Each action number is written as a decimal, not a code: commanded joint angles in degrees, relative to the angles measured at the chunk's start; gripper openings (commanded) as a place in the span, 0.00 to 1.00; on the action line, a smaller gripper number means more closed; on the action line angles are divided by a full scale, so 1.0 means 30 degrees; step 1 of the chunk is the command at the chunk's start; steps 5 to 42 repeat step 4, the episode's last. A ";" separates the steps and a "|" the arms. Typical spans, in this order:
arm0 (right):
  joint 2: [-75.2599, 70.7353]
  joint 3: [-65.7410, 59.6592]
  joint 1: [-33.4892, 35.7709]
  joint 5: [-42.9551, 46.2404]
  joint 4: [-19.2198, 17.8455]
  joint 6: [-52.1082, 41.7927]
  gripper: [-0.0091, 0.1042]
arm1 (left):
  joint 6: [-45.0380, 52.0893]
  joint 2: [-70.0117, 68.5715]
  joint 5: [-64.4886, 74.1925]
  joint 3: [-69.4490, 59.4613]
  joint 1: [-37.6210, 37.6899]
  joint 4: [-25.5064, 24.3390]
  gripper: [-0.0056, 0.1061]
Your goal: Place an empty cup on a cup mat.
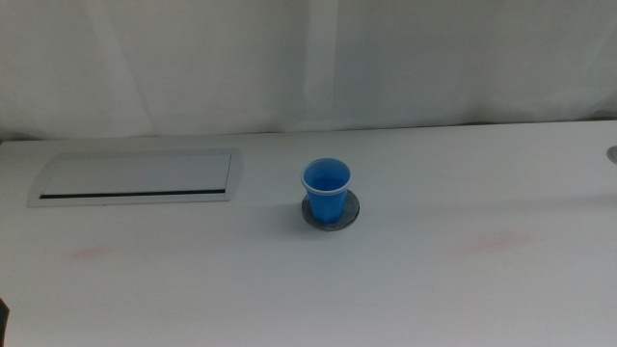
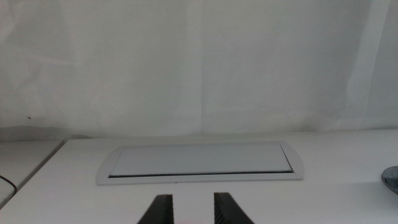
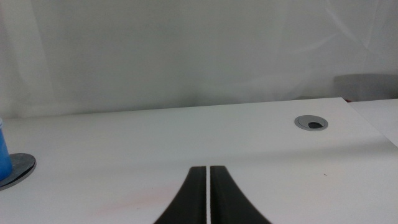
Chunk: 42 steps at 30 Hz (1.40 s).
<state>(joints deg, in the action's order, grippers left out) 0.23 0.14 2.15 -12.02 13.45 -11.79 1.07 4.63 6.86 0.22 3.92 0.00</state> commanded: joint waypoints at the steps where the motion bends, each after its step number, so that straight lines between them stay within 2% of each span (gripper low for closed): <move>1: -0.0694 -0.0757 0.0077 0.0144 -0.0078 -0.0061 0.06 | -0.0153 -0.0089 0.0091 -0.0716 0.0086 0.0123 0.23; 42: -0.0694 -0.0757 0.0077 0.0144 -0.0078 -0.0061 0.06 | -0.0153 -0.0089 0.0091 -0.0716 0.0086 0.0123 0.23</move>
